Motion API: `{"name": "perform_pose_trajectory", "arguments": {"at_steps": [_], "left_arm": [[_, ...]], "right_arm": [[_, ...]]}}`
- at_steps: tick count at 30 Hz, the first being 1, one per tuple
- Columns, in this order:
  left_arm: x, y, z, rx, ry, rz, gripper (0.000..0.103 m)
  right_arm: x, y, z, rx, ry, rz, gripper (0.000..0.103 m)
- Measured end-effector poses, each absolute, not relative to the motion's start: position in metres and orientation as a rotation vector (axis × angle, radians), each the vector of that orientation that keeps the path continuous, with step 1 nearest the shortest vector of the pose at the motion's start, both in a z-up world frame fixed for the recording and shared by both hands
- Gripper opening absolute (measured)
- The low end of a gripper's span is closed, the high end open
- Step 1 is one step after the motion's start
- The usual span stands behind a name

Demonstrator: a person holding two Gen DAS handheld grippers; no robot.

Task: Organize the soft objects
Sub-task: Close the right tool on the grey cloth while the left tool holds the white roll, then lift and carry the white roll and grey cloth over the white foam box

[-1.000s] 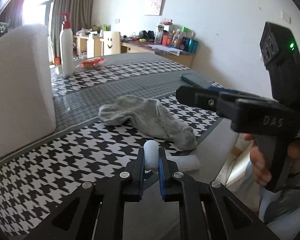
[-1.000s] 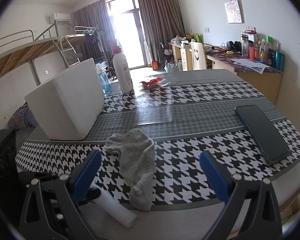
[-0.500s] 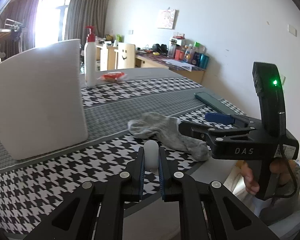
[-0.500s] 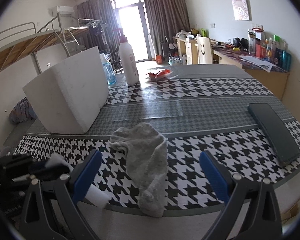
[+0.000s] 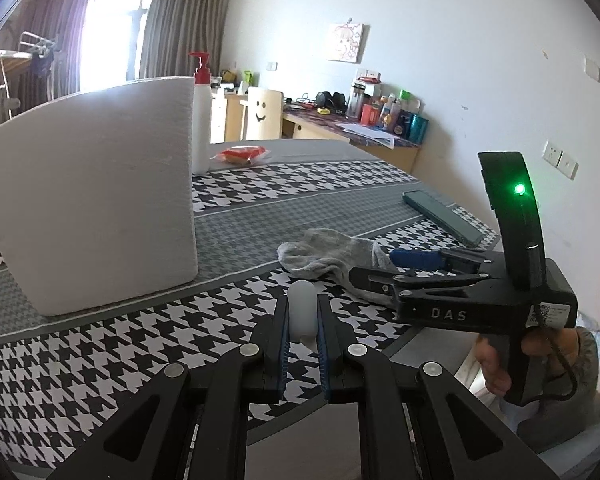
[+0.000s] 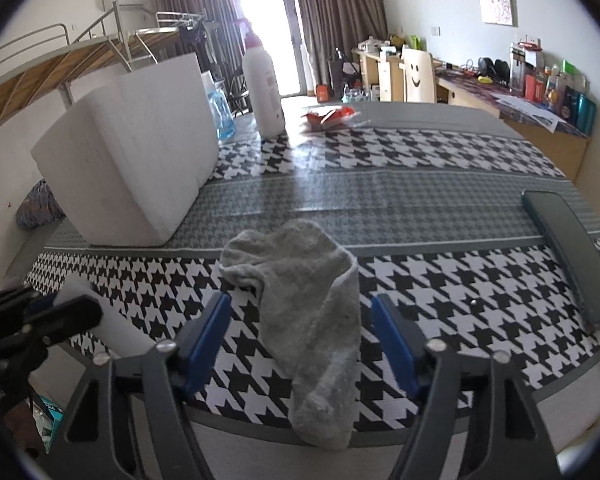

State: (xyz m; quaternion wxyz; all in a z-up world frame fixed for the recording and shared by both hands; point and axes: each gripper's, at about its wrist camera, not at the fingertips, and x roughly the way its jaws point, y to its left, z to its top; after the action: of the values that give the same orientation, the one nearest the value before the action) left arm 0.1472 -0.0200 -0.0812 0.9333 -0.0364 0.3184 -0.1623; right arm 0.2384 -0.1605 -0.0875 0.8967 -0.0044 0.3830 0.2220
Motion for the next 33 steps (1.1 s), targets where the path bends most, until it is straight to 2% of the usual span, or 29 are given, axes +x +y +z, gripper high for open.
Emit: {"name": "perform_pose_trajectory", "arguments": {"at_steps": [2,6,11,15,17,20,23,33], "left_arm": [[0.148,-0.020,-0.082,-0.074,0.654,-0.330,0.013],[0.148,-0.019,-0.082,-0.075,0.654,-0.330,0.013],[0.151,-0.018,-0.083,-0.074,0.659,-0.330,0.013],[0.153,-0.018,-0.083,-0.076,0.661,-0.328,0.013],[0.153,-0.018,-0.083,-0.076,0.661,-0.329,0.013],[0.154,-0.018,-0.083,-0.077,0.661,-0.328,0.013],[0.153,-0.018,-0.082,-0.074,0.656,-0.331,0.013],[0.145,-0.018,-0.073,-0.069,0.625,-0.324,0.013]], "right_arm": [[0.238,-0.158,-0.089,-0.016,0.802,0.463,0.066],[0.239,-0.156,-0.092,-0.028,0.815,0.452,0.063],[0.243,-0.155,-0.096,-0.029,0.835,0.433,0.051],[0.242,-0.150,-0.097,-0.057,0.833,0.421,0.050],[0.240,-0.145,-0.097,-0.090,0.827,0.402,0.038],[0.240,-0.144,-0.096,-0.093,0.830,0.412,0.024],[0.238,-0.143,-0.094,-0.087,0.831,0.429,0.017],[0.225,-0.149,-0.068,-0.041,0.765,0.468,0.015]]}}
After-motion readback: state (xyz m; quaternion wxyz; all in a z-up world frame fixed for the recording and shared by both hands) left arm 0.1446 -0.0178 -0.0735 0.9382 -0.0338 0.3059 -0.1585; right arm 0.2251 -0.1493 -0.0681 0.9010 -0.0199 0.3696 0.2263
